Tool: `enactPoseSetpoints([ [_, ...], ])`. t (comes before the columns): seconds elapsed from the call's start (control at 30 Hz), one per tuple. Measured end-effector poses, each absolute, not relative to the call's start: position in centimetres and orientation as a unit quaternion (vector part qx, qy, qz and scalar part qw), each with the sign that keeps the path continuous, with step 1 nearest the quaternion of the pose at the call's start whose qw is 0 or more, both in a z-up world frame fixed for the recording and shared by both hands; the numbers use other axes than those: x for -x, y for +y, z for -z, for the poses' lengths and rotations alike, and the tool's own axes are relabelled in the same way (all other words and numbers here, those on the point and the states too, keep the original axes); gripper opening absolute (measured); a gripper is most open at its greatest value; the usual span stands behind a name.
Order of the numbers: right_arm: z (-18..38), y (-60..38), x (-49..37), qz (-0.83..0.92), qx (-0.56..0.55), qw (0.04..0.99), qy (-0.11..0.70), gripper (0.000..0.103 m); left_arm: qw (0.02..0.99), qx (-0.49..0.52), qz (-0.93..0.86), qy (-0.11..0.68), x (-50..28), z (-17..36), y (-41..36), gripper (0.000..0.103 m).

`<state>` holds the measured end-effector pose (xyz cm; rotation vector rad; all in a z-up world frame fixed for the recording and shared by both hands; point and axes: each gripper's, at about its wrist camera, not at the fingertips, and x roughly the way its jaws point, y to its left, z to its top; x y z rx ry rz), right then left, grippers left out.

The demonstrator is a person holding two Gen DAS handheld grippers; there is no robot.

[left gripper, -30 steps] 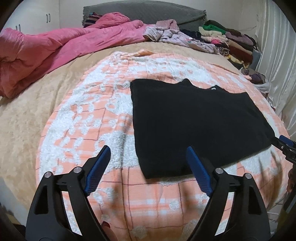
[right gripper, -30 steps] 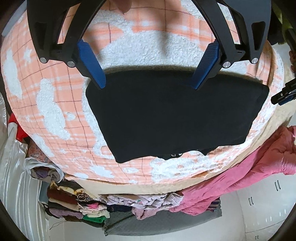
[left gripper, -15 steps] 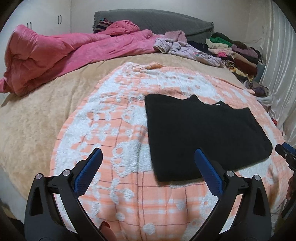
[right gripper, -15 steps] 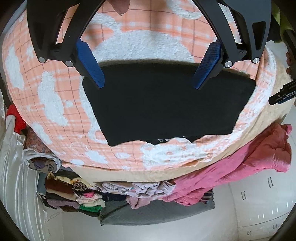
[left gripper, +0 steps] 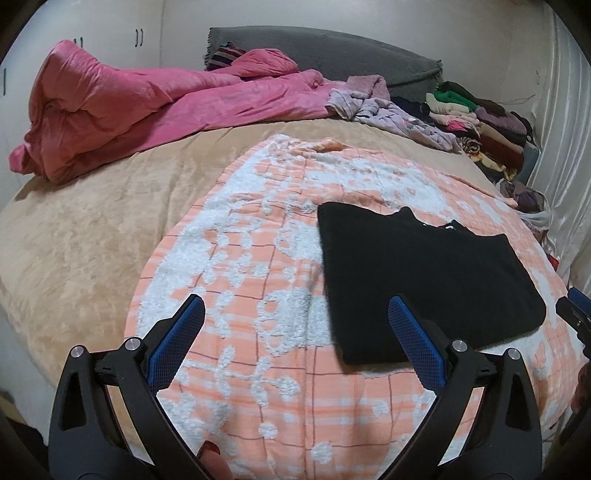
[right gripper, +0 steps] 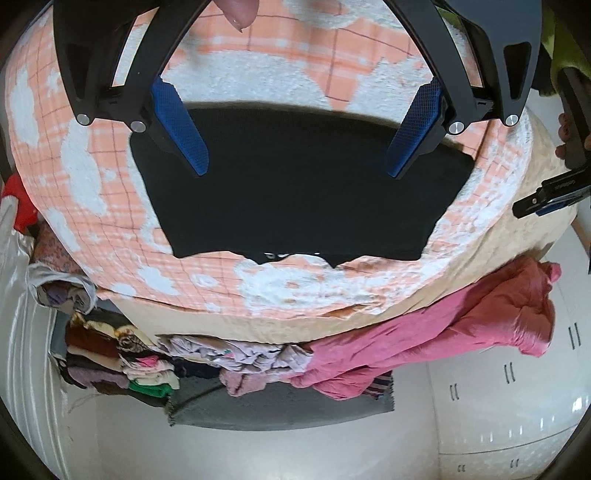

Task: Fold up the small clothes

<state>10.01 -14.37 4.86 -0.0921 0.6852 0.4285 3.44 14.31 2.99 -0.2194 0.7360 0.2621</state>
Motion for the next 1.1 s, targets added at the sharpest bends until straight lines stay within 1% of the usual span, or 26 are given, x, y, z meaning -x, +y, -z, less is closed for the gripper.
enactPoseSetpoints([
  [0.5,-4.7,-8.8,-9.8,-0.256,0.078,0.905,0.331,0.096,0.91,0.125,-0.16,0.361,-2.9,-2.0,17.9,0.093],
  [1.1,-2.4,-3.6,-9.7,-0.302,0.111,0.88,0.349,0.096,0.9,0.131,-0.175,0.378,-3.9,-0.4,20.1,0.093],
])
